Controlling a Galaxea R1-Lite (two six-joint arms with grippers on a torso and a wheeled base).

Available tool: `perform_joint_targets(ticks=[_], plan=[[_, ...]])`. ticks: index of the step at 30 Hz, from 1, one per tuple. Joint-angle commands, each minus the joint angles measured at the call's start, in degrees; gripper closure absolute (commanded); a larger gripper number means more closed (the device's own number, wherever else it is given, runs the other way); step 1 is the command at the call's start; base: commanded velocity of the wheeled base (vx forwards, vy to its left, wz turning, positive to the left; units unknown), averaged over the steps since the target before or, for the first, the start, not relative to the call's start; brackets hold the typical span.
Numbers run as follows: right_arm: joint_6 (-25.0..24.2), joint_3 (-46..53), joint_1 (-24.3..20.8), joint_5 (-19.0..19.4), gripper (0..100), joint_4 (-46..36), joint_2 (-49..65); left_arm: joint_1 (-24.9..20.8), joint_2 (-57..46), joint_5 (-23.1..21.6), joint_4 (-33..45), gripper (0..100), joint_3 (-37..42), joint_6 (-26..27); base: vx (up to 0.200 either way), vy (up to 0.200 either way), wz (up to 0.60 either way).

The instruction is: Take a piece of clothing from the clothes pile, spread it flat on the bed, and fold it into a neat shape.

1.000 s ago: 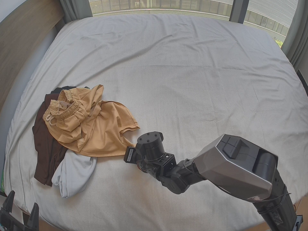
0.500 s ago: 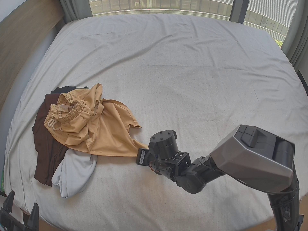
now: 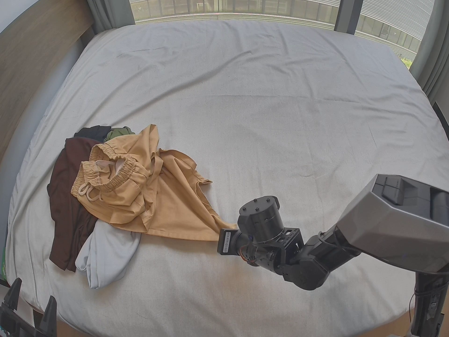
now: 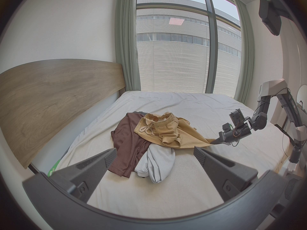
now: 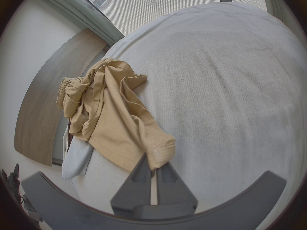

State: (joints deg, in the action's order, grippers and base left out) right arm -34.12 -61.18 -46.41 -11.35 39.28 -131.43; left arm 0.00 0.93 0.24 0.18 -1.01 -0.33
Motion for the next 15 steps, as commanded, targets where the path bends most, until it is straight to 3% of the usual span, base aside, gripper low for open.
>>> perform_joint_targets(ticks=[1, 15], plan=[[0.20, 4.85, -0.70, 0.63, 100, 0.01, 4.42, 0.00, -0.93, 0.02, -0.01, 0, 1.01, -0.02, 0.000, 0.000, 0.00], [1.60, 13.72, -1.49, 1.15, 100, 3.17, 6.71, 0.00, -0.93, 0.02, -0.01, 0, 1.01, -0.02, 0.000, 0.000, 0.00]])
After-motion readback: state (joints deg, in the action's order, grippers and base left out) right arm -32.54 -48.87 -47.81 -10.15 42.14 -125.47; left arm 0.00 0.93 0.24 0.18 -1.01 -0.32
